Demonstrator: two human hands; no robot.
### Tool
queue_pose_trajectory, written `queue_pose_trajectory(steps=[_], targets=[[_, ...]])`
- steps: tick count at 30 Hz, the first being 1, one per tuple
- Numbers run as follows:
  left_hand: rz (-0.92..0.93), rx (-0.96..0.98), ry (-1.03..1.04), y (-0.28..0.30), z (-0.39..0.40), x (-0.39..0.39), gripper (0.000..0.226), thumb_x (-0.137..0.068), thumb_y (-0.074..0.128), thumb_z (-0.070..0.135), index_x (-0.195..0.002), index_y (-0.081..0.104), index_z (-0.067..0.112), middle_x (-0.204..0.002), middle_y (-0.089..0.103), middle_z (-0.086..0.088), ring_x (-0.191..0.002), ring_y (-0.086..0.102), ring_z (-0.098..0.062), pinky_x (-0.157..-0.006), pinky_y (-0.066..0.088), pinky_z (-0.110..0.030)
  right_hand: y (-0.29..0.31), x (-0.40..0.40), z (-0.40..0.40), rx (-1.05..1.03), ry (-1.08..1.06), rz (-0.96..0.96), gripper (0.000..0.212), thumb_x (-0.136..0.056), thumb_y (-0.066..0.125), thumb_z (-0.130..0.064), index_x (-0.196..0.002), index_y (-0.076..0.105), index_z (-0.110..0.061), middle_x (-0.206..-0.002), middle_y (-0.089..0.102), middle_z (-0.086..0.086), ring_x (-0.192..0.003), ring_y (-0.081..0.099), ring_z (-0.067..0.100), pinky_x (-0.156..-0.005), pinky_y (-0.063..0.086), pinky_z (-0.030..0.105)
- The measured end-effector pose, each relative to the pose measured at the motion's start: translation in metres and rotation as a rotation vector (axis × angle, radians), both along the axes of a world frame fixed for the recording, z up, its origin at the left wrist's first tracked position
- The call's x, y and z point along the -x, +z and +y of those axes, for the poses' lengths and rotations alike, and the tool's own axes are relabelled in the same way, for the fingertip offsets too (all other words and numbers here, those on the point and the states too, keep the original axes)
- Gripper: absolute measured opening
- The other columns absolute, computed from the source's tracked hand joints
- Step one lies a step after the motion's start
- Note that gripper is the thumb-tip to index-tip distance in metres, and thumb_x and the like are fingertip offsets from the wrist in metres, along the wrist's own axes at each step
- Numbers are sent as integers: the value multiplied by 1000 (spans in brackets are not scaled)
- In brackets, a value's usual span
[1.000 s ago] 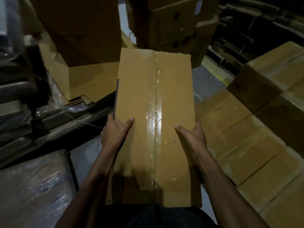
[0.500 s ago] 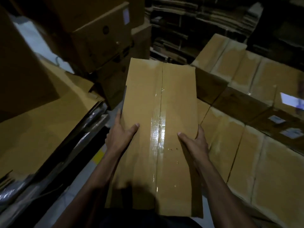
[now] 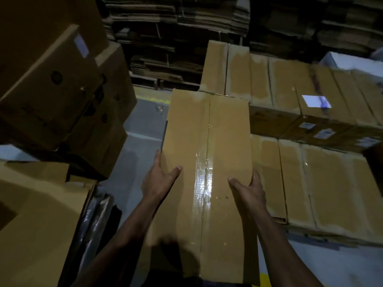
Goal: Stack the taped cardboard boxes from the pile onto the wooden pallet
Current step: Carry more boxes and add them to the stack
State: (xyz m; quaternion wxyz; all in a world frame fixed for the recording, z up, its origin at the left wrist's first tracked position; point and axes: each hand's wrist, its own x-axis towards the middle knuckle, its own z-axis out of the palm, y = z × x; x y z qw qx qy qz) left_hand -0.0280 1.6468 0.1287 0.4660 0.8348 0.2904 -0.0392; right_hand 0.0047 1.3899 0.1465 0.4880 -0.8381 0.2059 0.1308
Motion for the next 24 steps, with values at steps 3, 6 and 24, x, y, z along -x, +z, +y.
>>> queue_pose_trajectory(steps=[3,6,24], targets=[[-9,-8,-46,-9,1,-25,98,-77,60,69,-154,8,40,-149,45,-5,-129,49,-34,-103,44,-51,-7,-12,1,4,-51,25,88,-79,78,-47,-152,30,-33,-147,48,4,-131,47,33,-104,43,50],[-1,-16,-67,-20,0,-48,96,-81,64,63,-155,7,38,-148,46,-5,-128,50,-34,-102,45,-49,-16,-29,-1,11,-73,49,89,-79,77,-49,-153,28,-34,-151,44,3,-134,44,34,-106,41,50],[80,166,-170,-86,-30,-178,117,-61,73,67,-151,2,46,-155,35,7,-135,43,-24,-107,42,-53,-93,-167,-38,33,-60,159,93,-82,76,-47,-156,22,-33,-155,40,3,-140,39,33,-111,36,50]])
